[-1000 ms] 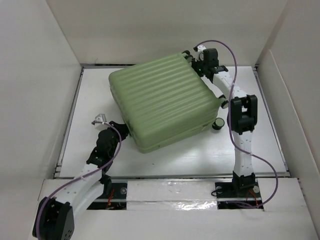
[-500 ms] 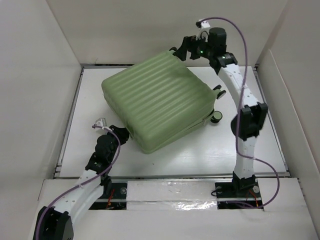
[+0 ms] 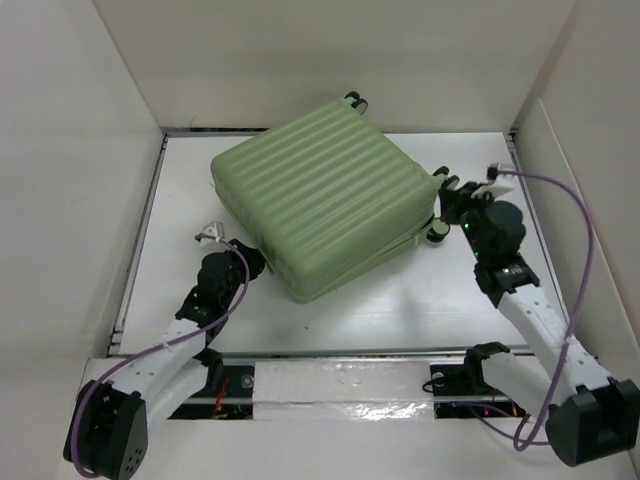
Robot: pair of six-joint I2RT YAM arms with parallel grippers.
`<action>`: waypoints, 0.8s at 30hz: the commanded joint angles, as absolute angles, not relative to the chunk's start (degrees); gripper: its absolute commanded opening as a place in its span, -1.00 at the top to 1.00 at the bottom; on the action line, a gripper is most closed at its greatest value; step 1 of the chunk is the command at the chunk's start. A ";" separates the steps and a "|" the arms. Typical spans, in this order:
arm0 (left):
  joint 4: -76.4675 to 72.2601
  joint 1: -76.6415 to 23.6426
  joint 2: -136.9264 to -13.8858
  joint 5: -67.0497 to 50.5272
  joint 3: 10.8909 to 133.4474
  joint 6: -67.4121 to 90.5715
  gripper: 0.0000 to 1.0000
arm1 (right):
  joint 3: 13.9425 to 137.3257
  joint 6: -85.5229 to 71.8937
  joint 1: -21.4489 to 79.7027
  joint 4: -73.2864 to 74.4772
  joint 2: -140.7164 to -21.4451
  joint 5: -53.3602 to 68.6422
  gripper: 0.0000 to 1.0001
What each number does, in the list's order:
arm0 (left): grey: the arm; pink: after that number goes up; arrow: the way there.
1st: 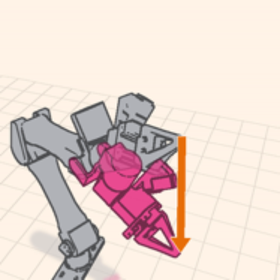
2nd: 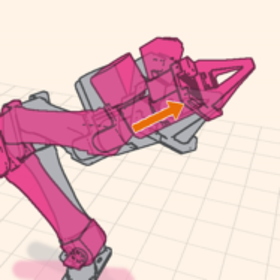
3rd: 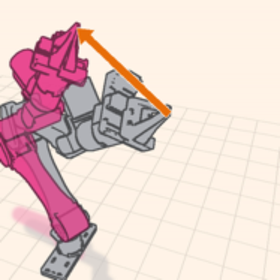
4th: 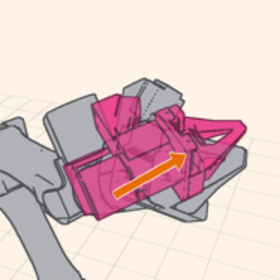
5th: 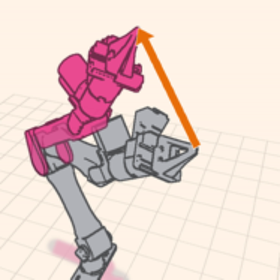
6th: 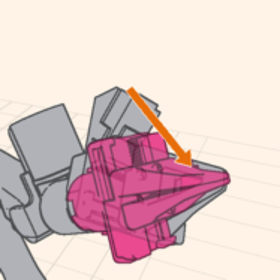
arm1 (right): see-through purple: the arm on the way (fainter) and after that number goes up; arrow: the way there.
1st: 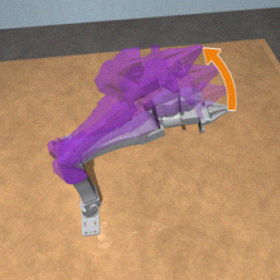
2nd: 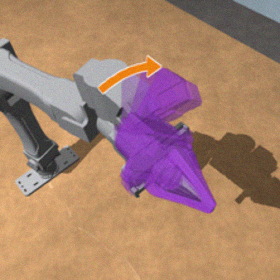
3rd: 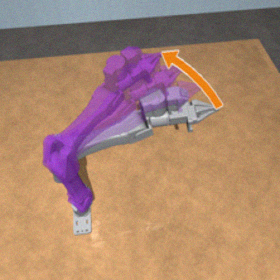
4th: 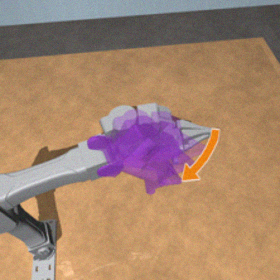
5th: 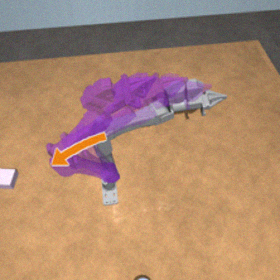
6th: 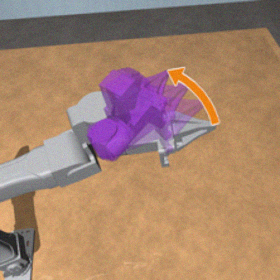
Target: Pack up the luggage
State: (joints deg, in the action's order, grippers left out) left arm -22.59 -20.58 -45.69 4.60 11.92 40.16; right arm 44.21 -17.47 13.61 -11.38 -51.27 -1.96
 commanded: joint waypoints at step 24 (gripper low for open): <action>-29.54 -2.21 -73.45 7.83 50.95 51.59 0.09 | 24.18 -26.98 13.09 -21.10 -59.68 -6.41 1.00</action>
State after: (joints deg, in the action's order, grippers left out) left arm -27.22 -5.74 -68.38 14.20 45.47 49.12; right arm 25.43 -26.87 11.60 -17.52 -61.19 -6.63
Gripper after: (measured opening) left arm 0.455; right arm 0.009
